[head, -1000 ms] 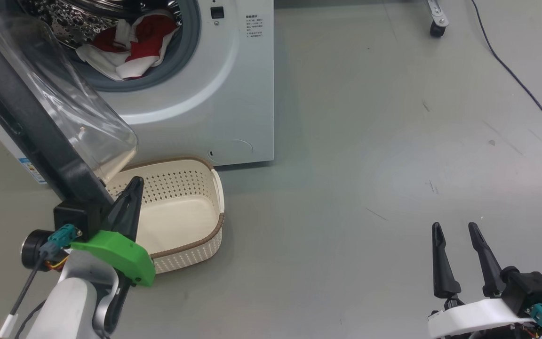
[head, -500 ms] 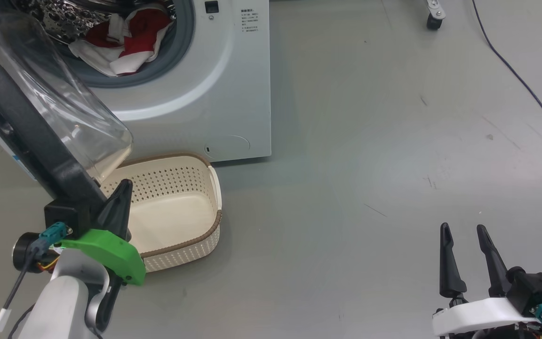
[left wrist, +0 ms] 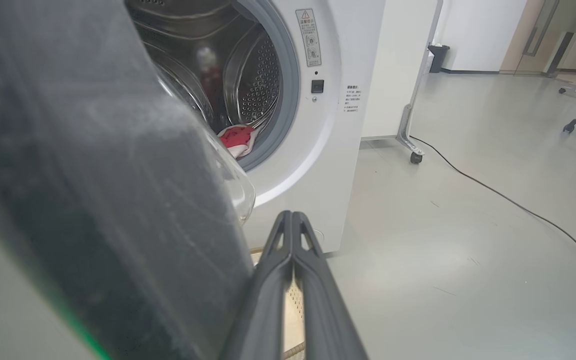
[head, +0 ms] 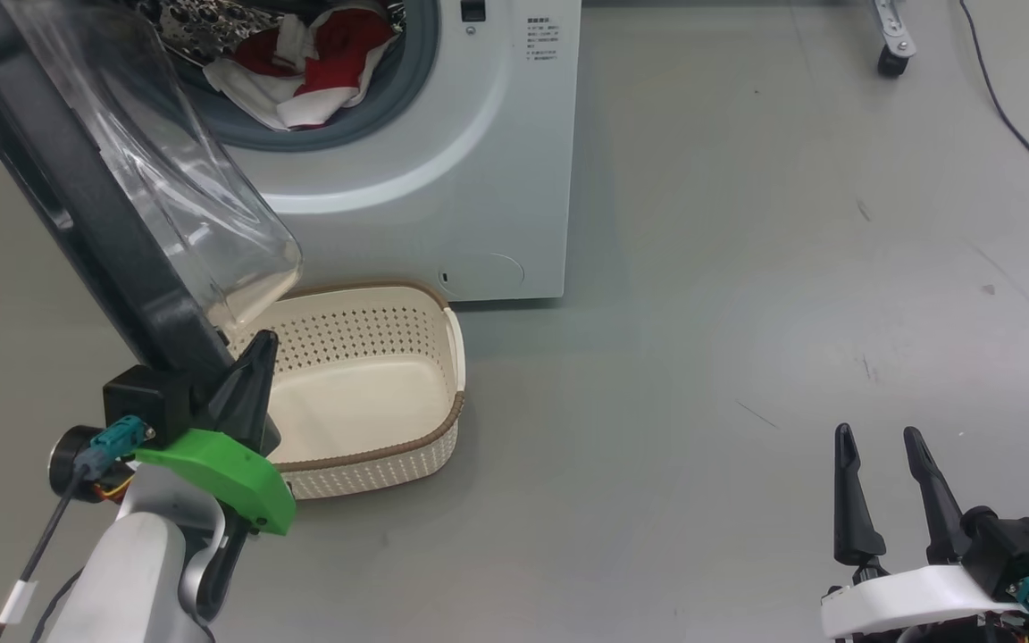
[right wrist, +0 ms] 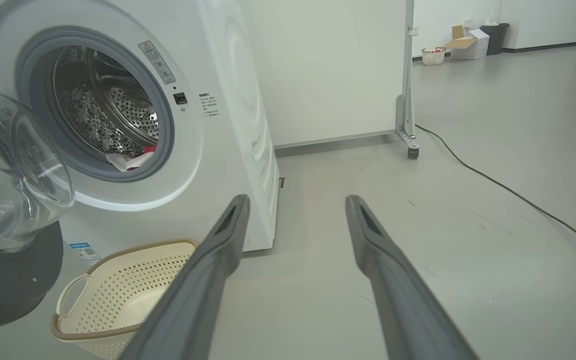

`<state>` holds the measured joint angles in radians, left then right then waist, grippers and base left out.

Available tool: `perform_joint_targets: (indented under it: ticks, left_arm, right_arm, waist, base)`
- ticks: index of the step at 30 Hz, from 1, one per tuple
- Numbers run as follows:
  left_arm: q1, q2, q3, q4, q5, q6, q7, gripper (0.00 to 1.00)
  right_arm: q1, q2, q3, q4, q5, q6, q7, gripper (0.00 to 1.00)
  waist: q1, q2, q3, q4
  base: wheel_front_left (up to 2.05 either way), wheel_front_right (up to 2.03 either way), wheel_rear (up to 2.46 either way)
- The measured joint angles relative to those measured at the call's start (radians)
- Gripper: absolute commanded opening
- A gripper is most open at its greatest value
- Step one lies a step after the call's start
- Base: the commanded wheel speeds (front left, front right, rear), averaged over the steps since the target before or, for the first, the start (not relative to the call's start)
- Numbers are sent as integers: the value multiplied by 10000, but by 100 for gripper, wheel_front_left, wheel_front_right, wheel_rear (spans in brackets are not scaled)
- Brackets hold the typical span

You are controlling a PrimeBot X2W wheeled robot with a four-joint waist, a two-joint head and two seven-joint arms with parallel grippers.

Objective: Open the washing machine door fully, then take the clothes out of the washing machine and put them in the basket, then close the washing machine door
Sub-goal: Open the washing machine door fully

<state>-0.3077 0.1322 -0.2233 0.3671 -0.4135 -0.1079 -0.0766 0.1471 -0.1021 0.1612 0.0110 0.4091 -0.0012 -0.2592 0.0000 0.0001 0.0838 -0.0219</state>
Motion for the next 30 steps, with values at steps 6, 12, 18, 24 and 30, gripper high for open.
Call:
perform_joint_targets:
  ticks: [6, 12, 18, 24, 30]
  left_arm:
    - [-104, -44, -50, 115, 0, -36, -130, 0]
    - [-119, -36, -23, 313, -2, -40, -215, 0]
    - [-170, -42, 130, 445, -226, -42, -293, 0]
    - [-223, 73, 487, 516, -462, -40, -391, 0]
    - [-416, 136, 698, 548, -593, -27, -493, 0]
  right_arm:
    - [-1, 40, -4, 29, -69, 90, 0, 100]
    - [-3, 96, 2, 88, -73, 123, 0, 100]
    - [-10, 132, 4, 136, -148, 174, 0, 100]
    - [-122, 150, 61, 176, -259, 209, 0, 100]
    - [-231, 153, 75, 196, -347, 209, 0, 100]
  waist:
    - [0, 0, 58, 431]
    - [0, 0, 111, 869]
    - [0, 0, 177, 1328]
    - [0, 0, 326, 1757]
    - [0, -1, 614, 2070]
  base:
    - [0, 0, 0]
    - [0, 0, 0]
    - [0, 0, 0]
    - [0, 0, 0]
    - [0, 0, 0]
